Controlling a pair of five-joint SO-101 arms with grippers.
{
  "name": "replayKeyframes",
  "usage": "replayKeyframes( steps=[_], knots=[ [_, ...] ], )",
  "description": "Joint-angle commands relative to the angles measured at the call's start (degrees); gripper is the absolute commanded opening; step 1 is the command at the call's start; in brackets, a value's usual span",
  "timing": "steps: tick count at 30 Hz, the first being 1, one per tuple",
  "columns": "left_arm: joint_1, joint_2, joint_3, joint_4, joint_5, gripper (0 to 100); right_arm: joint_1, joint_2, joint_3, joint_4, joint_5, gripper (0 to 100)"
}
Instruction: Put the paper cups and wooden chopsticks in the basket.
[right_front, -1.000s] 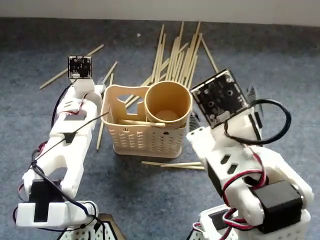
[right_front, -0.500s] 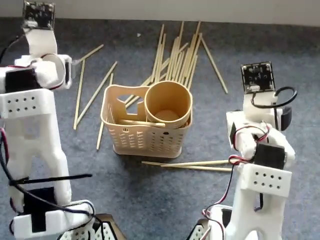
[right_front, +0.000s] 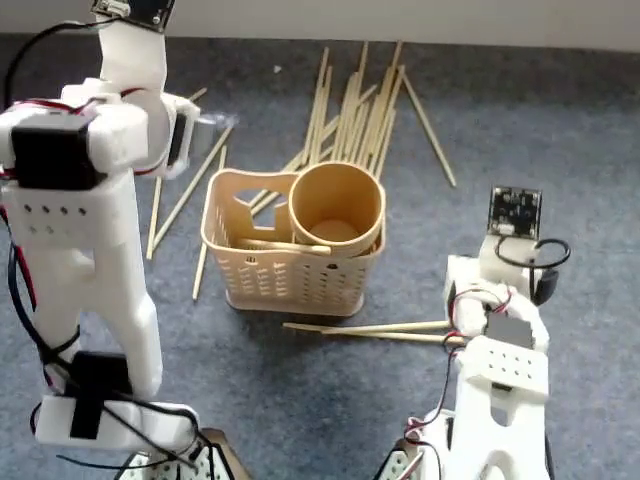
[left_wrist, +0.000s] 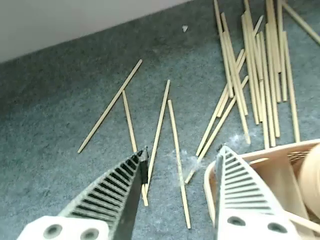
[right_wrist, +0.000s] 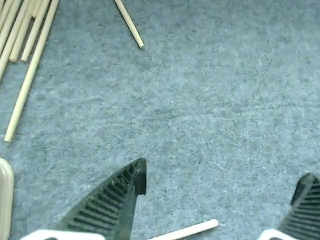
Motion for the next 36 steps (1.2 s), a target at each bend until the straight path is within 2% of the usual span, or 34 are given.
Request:
replayKeyframes(
  steps=[1,6,11,14,17,27,33,36],
  knots=[
    [5.5,-9.5,8.5,0.4,-0.4,24,-0.6,-0.2,0.6,-2.5,-0.5,42.1],
    [9.5,-22.8,31.3,0.3,-0.4,24,-2.2,0.2,0.9,-2.5,-0.4,42.1],
    [4.1,-29.8,45.1,-2.7,-0.6,24,-2.2,0.3,1.0,-2.5,-0.3,42.1],
    [-1.5,-29.8,45.4,-4.6,-1.0,24,-2.2,0.3,1.1,-2.5,-0.3,42.1],
    [-4.2,-29.8,45.5,-6.3,-5.9,24,-2.3,0.3,1.6,-2.5,-0.3,42.1],
    [-4.4,-20.4,50.2,-15.8,-6.6,24,-2.3,0.3,3.5,-6.0,-0.3,42.1],
    [-5.1,-19.7,42.2,-11.0,-6.6,24,-3.5,0.3,3.5,-6.2,-0.2,42.1],
    [-7.3,-19.1,38.2,-13.0,-6.5,24,-3.6,0.3,3.5,-6.1,-0.2,42.1]
  ],
)
